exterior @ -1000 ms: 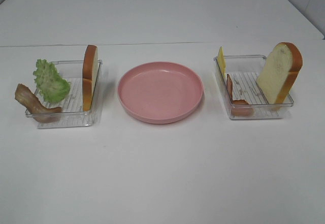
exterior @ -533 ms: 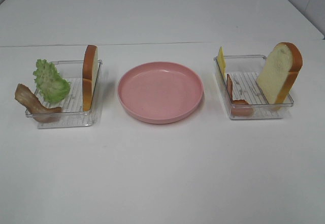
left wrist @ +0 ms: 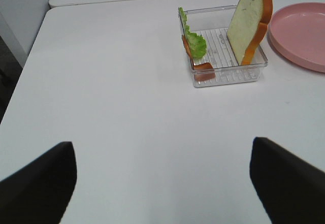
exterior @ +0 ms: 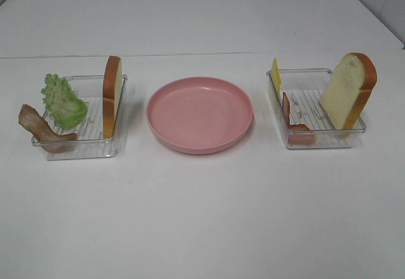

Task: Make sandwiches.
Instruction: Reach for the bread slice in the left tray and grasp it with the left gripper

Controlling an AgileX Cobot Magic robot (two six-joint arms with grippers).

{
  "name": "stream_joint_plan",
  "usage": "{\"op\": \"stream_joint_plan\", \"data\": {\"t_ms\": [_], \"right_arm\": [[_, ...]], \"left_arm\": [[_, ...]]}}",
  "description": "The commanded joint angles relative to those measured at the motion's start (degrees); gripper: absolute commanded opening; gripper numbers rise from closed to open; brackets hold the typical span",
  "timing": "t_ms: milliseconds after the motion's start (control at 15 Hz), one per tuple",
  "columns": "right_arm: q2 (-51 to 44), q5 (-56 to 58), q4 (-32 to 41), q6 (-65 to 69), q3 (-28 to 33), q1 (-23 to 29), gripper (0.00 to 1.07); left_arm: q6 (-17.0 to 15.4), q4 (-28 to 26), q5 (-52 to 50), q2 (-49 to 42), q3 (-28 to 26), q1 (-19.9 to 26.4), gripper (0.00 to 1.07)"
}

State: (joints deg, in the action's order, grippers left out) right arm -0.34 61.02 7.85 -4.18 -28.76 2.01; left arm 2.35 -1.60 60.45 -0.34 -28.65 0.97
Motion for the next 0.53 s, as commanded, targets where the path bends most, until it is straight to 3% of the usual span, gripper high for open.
{"op": "stream_joint_plan", "data": {"t_ms": [67, 333, 533], "right_arm": [[-0.8, -0.5, 0.2, -0.1, 0.1, -0.3, 0.75], [-0.8, -0.5, 0.2, -0.1, 0.1, -0.3, 0.75], [-0.8, -0.5, 0.2, -0.1, 0.1, -0.3, 0.75]], "left_arm": [[-0.1, -0.4, -3.2, -0.3, -1.4, 0.3, 0.87], [-0.1, -0.7, -15.5, 9.5, -2.7, 0.3, 0.87], [-0.1, -0.9, -22.3, 26.5, -6.0, 0.3, 0.87]]}}
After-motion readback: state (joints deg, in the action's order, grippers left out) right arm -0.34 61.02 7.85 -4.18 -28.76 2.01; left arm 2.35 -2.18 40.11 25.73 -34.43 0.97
